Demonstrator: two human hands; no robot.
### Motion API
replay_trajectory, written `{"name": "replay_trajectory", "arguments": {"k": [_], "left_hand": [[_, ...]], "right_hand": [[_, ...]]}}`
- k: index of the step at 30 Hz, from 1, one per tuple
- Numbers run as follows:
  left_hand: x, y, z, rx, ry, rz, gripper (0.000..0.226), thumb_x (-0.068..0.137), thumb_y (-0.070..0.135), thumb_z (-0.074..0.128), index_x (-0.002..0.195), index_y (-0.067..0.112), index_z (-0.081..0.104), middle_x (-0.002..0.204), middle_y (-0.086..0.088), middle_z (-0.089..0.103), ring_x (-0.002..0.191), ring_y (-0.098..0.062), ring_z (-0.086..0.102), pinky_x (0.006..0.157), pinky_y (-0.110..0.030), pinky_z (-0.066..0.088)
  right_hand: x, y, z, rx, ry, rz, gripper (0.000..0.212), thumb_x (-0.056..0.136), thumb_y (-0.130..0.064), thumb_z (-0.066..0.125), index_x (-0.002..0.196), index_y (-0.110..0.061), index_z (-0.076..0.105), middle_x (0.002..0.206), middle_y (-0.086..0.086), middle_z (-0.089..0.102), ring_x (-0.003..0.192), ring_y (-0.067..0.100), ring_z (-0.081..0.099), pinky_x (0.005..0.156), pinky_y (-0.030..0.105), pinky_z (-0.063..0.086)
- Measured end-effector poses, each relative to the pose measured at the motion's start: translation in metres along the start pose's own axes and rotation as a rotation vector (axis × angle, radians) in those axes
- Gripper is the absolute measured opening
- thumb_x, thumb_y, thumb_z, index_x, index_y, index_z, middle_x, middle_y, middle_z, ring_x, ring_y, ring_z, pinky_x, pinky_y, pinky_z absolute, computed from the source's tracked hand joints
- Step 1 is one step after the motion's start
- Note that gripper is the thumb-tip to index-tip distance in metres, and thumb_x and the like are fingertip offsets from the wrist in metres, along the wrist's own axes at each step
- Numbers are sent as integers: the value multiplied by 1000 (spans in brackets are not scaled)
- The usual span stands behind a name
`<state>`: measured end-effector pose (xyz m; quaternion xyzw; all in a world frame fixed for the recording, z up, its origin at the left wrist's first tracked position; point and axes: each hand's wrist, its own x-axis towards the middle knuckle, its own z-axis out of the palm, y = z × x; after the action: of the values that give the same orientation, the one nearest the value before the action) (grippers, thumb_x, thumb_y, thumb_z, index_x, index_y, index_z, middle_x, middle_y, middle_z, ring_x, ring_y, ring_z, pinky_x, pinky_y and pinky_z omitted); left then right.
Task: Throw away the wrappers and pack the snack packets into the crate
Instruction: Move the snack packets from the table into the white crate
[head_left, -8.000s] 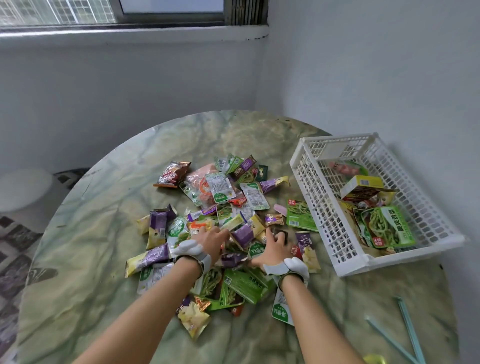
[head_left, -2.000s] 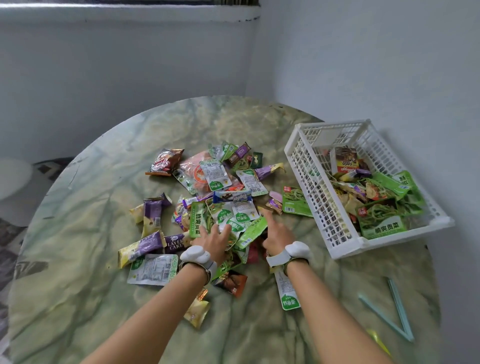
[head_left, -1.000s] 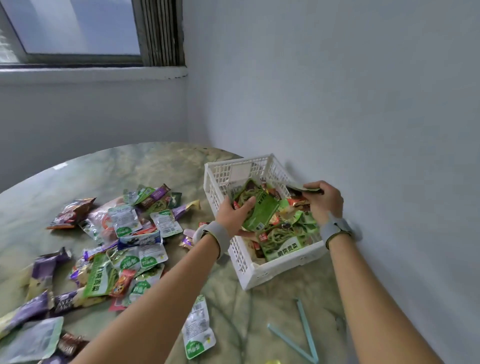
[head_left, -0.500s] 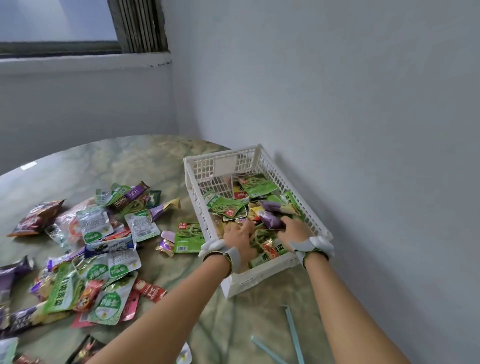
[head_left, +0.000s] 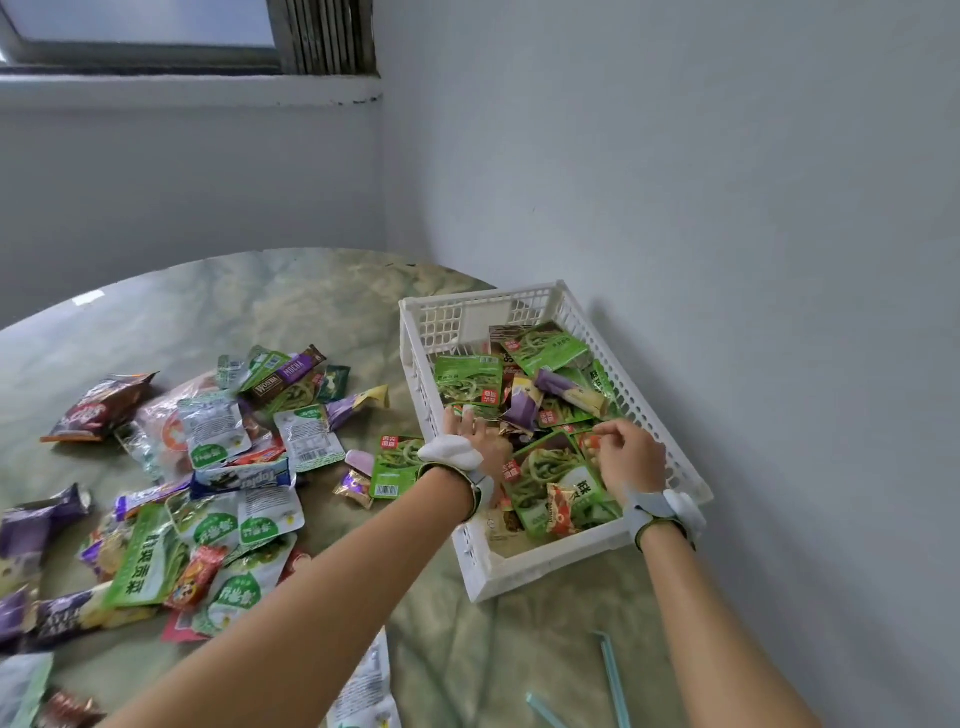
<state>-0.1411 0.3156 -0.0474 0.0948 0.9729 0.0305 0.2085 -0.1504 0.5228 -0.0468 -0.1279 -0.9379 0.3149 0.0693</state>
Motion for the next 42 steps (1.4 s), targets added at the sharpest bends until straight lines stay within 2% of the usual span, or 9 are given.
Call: {"name": "replay_trajectory", "arguments": {"k": [3,6,10,15,21,25,29,33,42], "left_hand": [[-28,-23,15,-3,220,95,59,91,59,40,144,35,32,159,-5,20,150,-28,-4,115,-60,-9],[-57,-76,29,-238,371,119,50,96,55,36,143,37,33,161,6,17,150,-19,2,118,-54,6],[-103,-175,60,-254,315,-103,49,92,57,37,137,38,39,154,5,31,147,-25,20,114,-51,17],[-182,-282,82,-187,170,-438,82,75,50,71,144,41,26,159,-1,14,146,-31,13,113,-56,22],[-239,-393,122,-354,-131,-712,142,52,65,80,152,25,-13,159,-13,-20,145,-41,-16,117,-50,9],[-256,-414,137,-279,-188,-590,147,52,41,92,151,26,-17,156,-13,-28,146,-40,-15,117,-47,21],[-256,-426,145,-390,-110,-608,154,39,37,95,148,45,-13,159,-16,-12,140,-41,29,103,-43,42],[-252,-433,146,-443,24,-596,125,52,34,91,150,43,14,147,-12,34,119,-34,54,96,-38,48],[-248,-424,142,-305,195,-484,38,86,21,57,122,17,48,110,-13,63,101,-33,57,73,-33,34]], "right_hand": [[-17,-23,0,64,70,-47,30,89,-5,46,81,-17,72,78,0,70,57,13,54,45,21,33],[-39,-60,13,201,24,-128,27,90,-6,48,82,-15,72,76,-5,71,57,8,59,46,20,37],[-79,-119,45,270,-73,-252,26,89,-4,49,80,-15,71,77,-3,74,65,14,67,59,28,54],[-139,-178,110,212,-403,-253,18,88,-11,55,98,-18,68,91,2,74,73,18,65,63,24,43],[-195,-214,206,-213,-772,-259,125,60,-62,79,152,-26,2,154,24,21,138,42,30,105,47,39],[-207,-252,234,-373,-688,-322,137,55,-67,79,149,-35,-16,156,22,-21,142,53,5,110,60,23],[-214,-272,259,-401,-766,-204,141,52,-69,79,148,-37,-19,155,22,-23,143,52,-2,110,64,19],[-233,-272,283,-469,-695,-221,127,53,-67,80,149,-37,2,149,25,6,134,52,23,106,57,32],[-263,-268,286,-182,-422,-290,79,63,-35,79,136,-33,49,127,14,39,103,34,54,77,33,50]]}}
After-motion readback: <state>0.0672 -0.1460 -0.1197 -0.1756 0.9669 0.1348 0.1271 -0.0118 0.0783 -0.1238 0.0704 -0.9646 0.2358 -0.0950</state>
